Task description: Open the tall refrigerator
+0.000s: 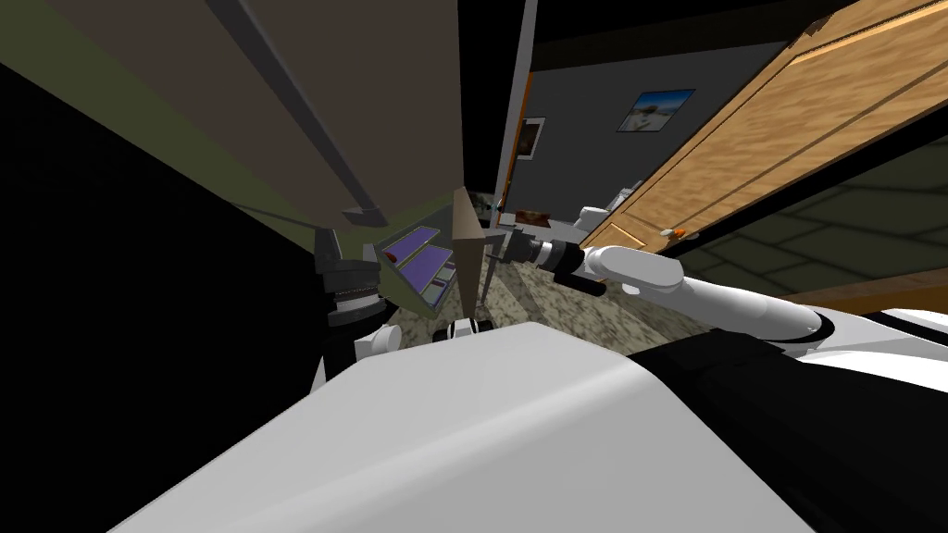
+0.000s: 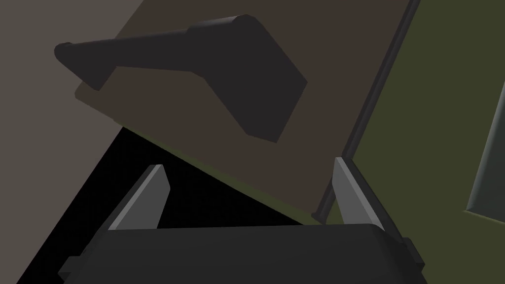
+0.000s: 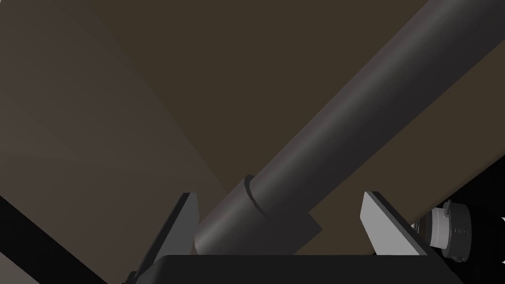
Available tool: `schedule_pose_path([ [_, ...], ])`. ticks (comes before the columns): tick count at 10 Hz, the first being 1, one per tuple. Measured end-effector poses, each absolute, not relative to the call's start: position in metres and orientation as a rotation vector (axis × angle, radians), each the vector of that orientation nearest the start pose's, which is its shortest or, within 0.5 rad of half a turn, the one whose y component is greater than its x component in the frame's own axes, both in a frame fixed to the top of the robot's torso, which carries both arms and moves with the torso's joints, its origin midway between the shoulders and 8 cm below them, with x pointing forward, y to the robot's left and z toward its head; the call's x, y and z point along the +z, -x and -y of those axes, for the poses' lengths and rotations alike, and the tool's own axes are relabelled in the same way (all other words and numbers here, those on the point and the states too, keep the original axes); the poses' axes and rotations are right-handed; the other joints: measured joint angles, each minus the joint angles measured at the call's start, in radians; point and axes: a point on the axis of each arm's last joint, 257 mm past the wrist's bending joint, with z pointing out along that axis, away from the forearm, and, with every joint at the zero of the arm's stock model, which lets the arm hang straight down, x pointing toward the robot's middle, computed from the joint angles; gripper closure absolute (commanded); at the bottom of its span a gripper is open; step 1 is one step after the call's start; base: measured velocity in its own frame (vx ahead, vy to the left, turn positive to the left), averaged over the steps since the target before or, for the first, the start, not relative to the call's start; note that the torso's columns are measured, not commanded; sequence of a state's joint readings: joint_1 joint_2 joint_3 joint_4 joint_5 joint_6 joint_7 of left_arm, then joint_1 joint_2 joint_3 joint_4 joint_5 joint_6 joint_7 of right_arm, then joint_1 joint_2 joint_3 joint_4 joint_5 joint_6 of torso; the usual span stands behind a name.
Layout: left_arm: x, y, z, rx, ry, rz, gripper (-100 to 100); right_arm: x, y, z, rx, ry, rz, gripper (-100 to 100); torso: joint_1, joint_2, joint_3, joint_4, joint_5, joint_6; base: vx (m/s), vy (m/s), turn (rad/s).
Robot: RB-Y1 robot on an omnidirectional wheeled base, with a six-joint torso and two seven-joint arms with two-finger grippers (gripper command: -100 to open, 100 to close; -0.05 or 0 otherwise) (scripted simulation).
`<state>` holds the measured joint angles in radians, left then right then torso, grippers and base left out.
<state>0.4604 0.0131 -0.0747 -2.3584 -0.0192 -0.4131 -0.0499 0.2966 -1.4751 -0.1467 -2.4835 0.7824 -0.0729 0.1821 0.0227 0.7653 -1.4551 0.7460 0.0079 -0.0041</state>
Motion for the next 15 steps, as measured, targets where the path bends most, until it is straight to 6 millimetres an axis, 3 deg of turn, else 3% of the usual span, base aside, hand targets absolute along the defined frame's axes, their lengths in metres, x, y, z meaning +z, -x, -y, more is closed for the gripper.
schedule_pose_path([
  [6, 0.055, -0.347, -0.246, -1.339, 0.604, -0.629, 0, 0.031, -0.369, 0.145, 0.023, 1.198, -1.098, 100, -0.002, 0.000, 0.000, 0.001, 0.000, 0.001, -0.004, -0.040, 0.048],
  [8, 0.055, -0.347, -0.246, -1.338, 0.604, -0.629, 0, 0.032, -0.376, 0.152, 0.007, 1.181, -1.108, 100, -0.015, -0.008, -0.007, 0.000, -0.003, -0.003, -0.019, -0.321, 0.298],
  [11, 0.055, -0.347, -0.246, -1.338, 0.604, -0.629, 0, 0.034, -0.373, 0.149, 0.013, 1.192, -1.093, 100, -0.009, -0.006, -0.005, -0.001, -0.004, 0.006, -0.009, -0.263, 0.194],
  [15, 0.055, -0.347, -0.246, -1.338, 0.604, -0.629, 0, 0.037, -0.370, 0.142, 0.022, 1.208, -1.073, 100, -0.016, -0.022, -0.015, -0.009, -0.007, 0.004, -0.011, -0.218, 0.201],
])
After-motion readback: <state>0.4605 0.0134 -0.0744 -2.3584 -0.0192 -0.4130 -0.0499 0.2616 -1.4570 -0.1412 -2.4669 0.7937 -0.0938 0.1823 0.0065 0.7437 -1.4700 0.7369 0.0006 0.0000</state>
